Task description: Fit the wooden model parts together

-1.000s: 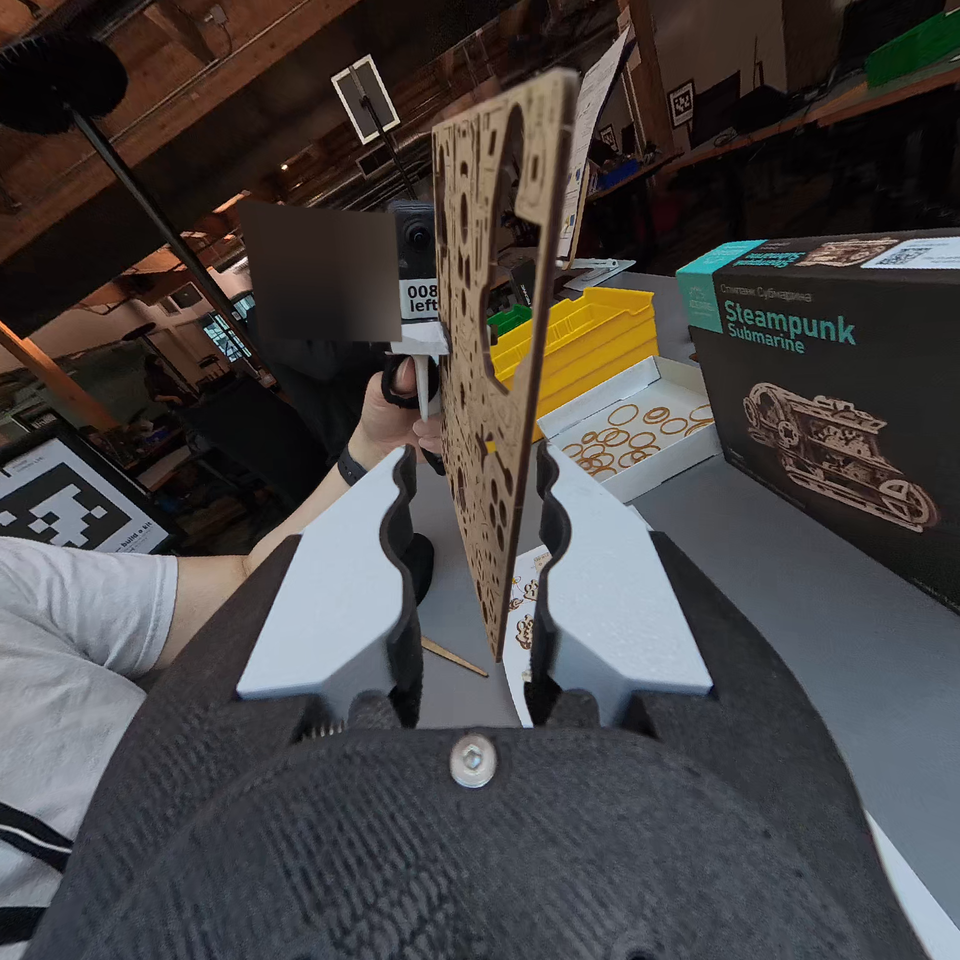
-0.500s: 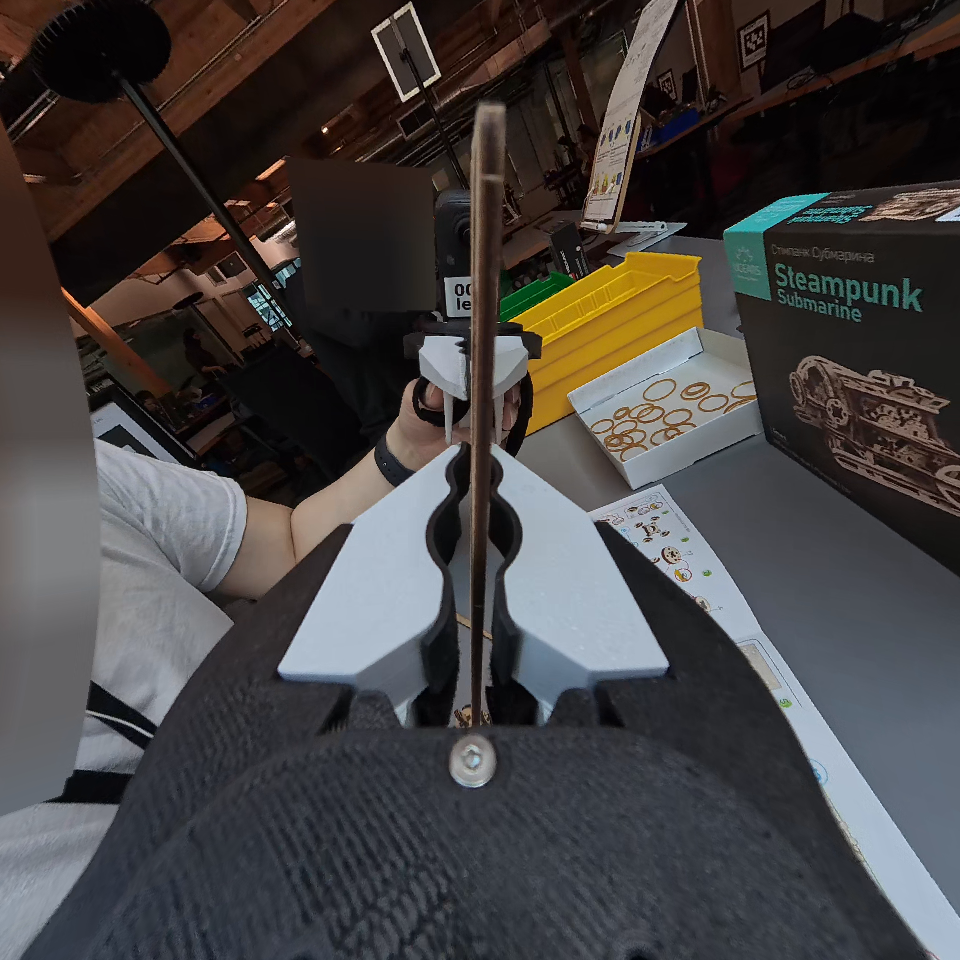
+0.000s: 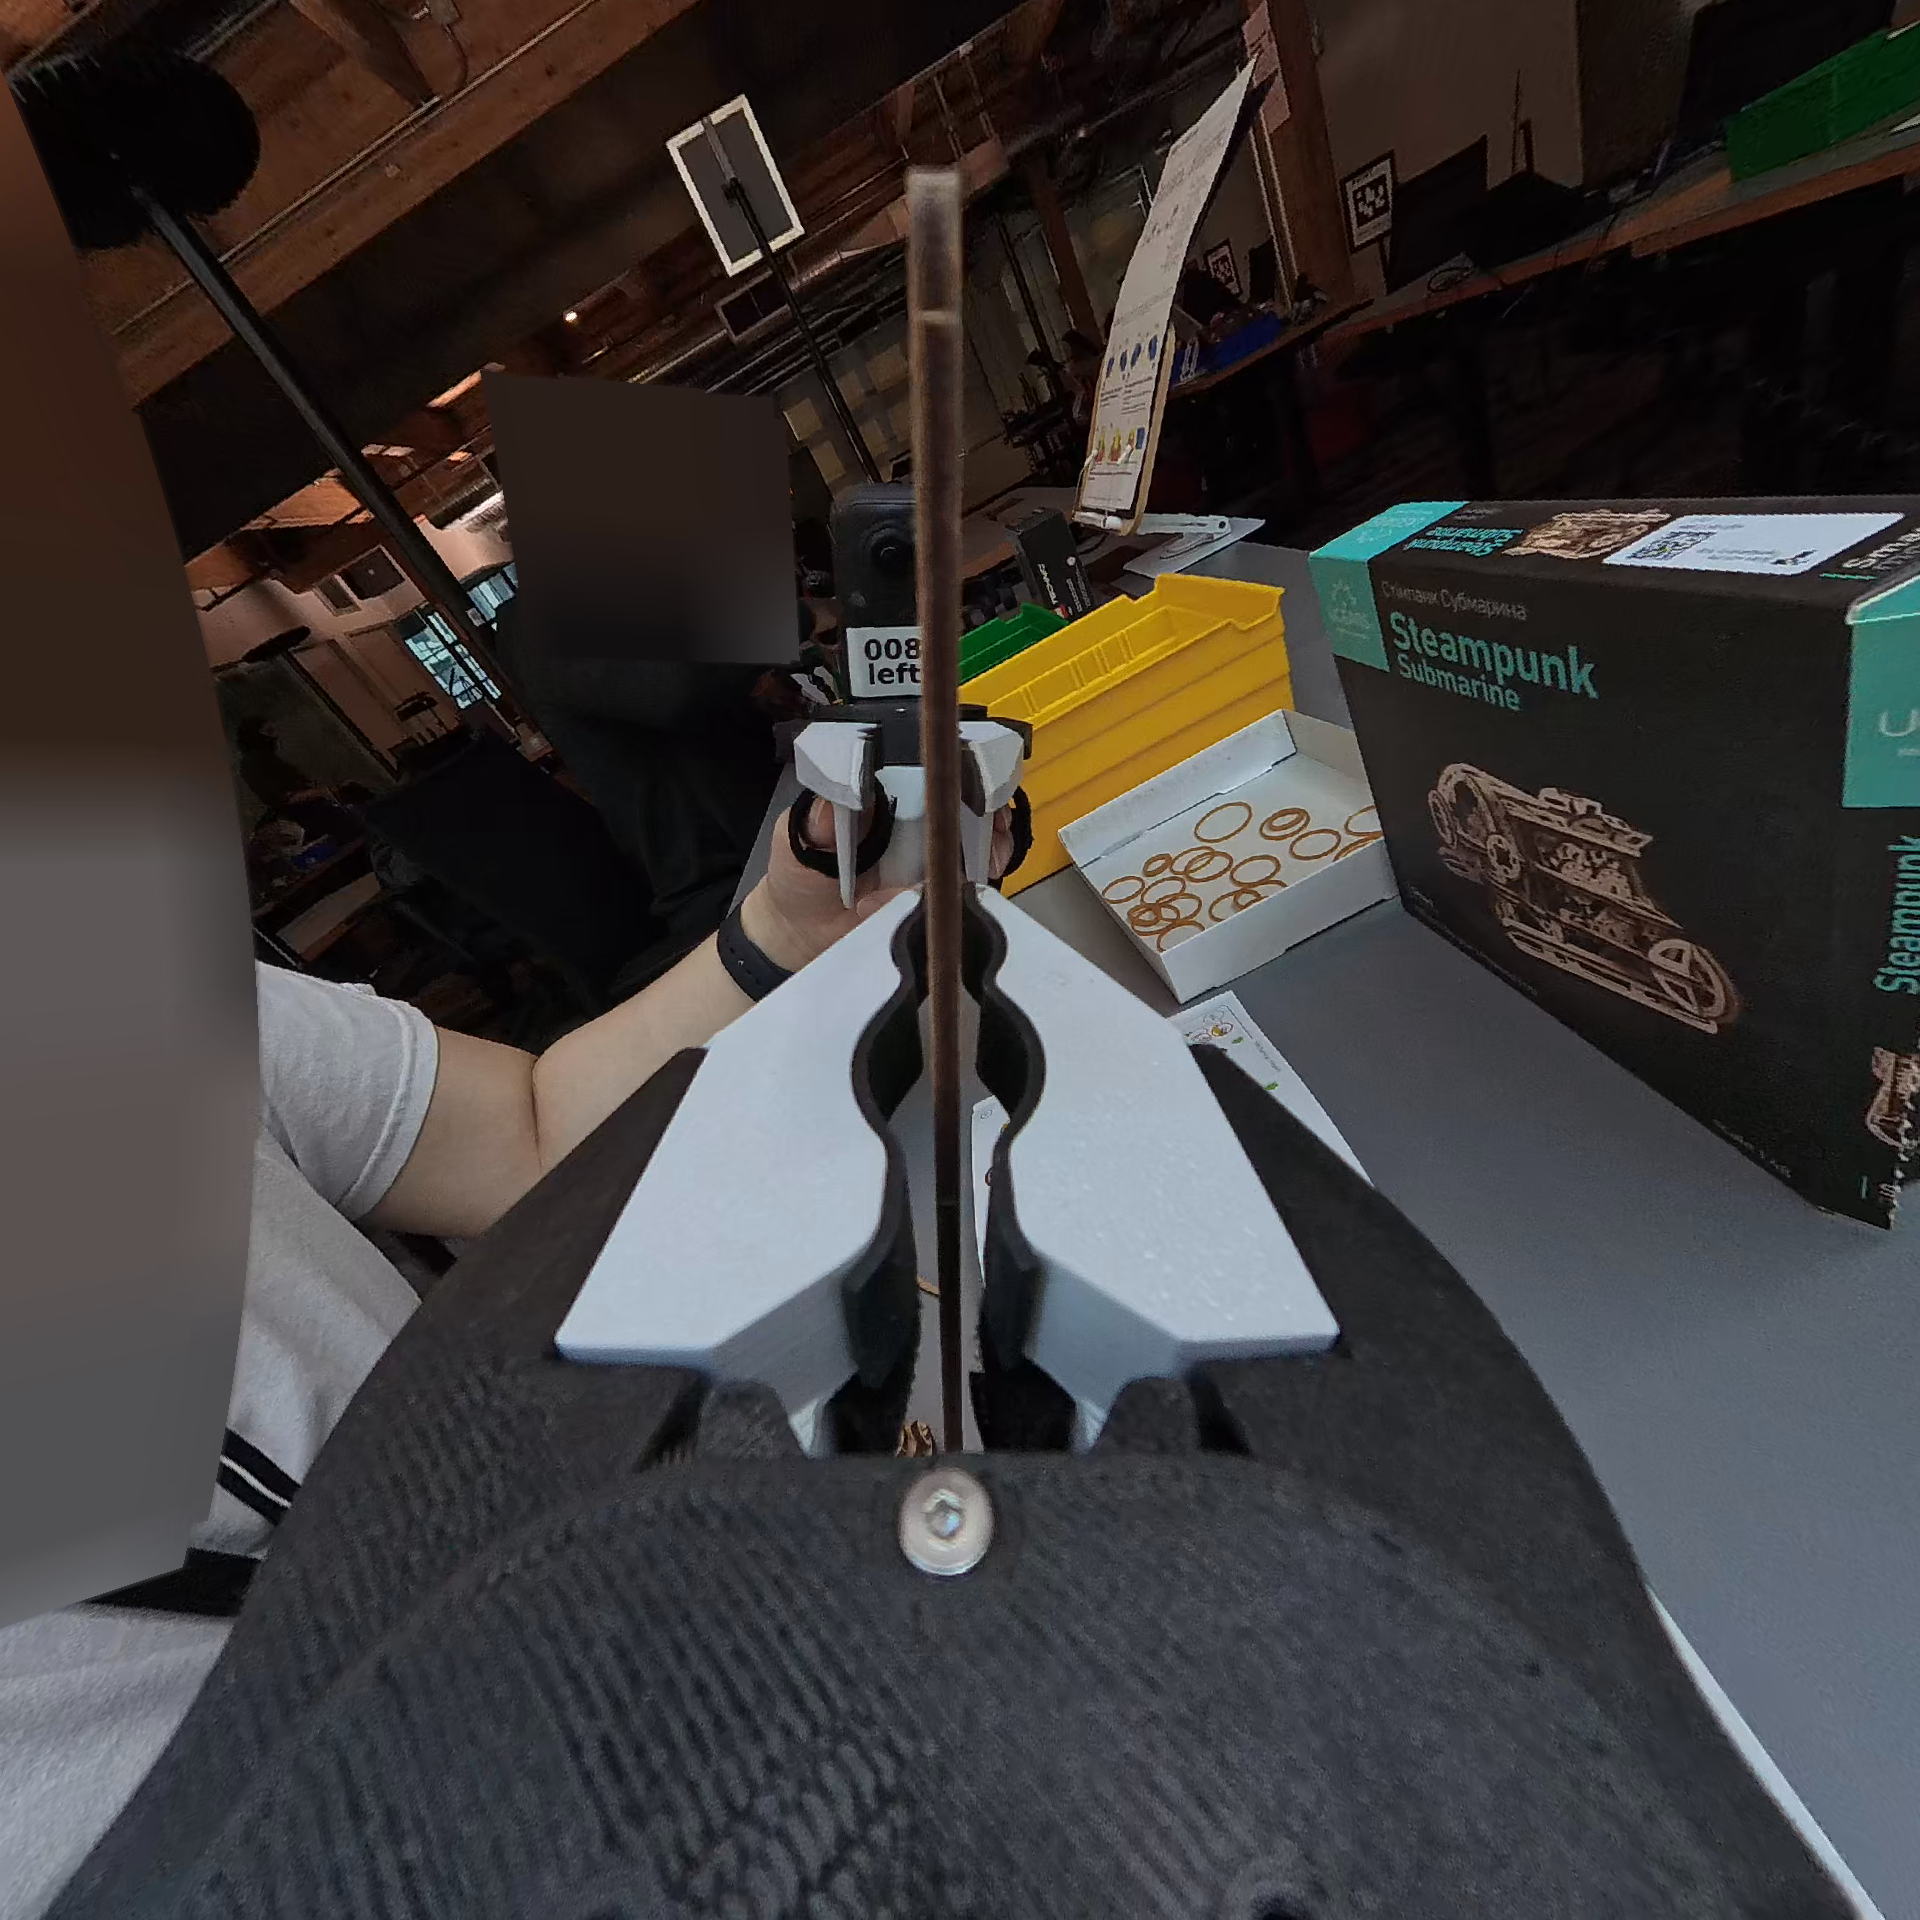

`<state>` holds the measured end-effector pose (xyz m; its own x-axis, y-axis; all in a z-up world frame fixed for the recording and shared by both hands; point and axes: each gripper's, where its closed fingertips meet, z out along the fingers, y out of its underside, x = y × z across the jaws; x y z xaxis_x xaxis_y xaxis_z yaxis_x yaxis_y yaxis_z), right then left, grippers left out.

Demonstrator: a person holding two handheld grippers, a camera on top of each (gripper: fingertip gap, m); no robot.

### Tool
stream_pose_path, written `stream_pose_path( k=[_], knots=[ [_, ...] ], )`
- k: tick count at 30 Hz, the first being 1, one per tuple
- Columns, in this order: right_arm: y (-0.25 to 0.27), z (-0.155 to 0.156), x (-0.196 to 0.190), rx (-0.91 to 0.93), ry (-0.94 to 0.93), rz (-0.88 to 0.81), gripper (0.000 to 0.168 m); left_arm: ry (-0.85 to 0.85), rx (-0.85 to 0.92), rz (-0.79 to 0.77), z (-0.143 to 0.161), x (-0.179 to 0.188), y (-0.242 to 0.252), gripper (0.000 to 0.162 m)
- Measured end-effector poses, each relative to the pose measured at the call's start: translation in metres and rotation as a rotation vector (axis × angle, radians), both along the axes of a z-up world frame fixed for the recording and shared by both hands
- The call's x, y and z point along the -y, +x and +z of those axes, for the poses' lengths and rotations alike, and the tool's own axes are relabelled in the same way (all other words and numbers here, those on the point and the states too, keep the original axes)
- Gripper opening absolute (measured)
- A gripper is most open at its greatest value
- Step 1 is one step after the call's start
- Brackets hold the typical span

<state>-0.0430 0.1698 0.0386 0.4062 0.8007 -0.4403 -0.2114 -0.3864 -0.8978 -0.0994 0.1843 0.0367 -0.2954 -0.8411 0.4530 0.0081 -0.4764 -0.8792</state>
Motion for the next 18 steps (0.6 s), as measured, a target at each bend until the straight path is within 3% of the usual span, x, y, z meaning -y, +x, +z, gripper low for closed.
stream_pose_path(
  k=[18],
  knots=[
    [0.005,-0.001,-0.002,-0.029,-0.036,0.000,0.002,0.035,-0.047,-0.020,-0.016,0.006,0.010,0.014]
  ],
)
